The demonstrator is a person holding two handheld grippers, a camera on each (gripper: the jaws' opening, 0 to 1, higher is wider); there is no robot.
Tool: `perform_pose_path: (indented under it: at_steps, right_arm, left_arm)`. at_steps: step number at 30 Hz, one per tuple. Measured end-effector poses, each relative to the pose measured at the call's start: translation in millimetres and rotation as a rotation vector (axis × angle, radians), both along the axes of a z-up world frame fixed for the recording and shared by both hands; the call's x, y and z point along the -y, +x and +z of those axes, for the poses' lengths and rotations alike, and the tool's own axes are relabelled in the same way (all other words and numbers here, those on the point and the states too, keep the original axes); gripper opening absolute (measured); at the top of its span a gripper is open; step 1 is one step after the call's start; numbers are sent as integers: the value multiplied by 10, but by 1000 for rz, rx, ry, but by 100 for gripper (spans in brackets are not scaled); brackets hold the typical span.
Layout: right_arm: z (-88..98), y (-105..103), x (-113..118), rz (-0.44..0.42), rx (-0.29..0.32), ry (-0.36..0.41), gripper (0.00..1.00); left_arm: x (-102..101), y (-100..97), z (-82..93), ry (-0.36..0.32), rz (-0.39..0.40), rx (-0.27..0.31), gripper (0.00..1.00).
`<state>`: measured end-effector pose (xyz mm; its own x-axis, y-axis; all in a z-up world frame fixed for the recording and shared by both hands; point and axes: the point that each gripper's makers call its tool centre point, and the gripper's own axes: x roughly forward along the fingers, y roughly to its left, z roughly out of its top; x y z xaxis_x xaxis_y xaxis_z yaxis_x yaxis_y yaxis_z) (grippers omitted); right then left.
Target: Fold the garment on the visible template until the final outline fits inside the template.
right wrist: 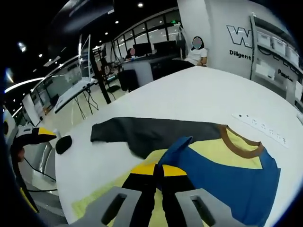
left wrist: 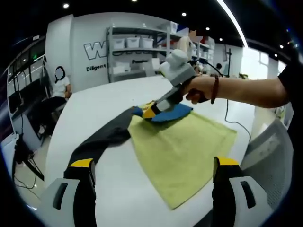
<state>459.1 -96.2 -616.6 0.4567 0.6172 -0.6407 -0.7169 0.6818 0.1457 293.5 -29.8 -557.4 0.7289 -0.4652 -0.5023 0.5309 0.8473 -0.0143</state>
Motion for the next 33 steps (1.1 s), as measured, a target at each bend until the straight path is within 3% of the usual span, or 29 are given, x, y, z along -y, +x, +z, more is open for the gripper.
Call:
perform_pose_path:
  at_steps: [3, 15, 20, 28, 33]
  right_arm:
    - [-38, -31, -35, -2, -31, 22, 0]
    - [-242, 11, -56, -19, -46, 4, 0]
    - [-293, -96, -156, 30, -77, 29, 0]
    - [-221, -105, -130, 13, -70, 60, 15]
    - [-90, -39, -95, -29, -43, 121, 43]
  left_arm:
    - [-6, -10, -4, -2, 1, -1, 99]
    - [-12, -9, 17, -11, -3, 5, 99]
    - [-47, -5, 20, -8, 5, 7, 99]
    - [-110, 0, 12, -3, 26, 7, 99]
    - [-156, 23, 24, 4, 45, 14, 99]
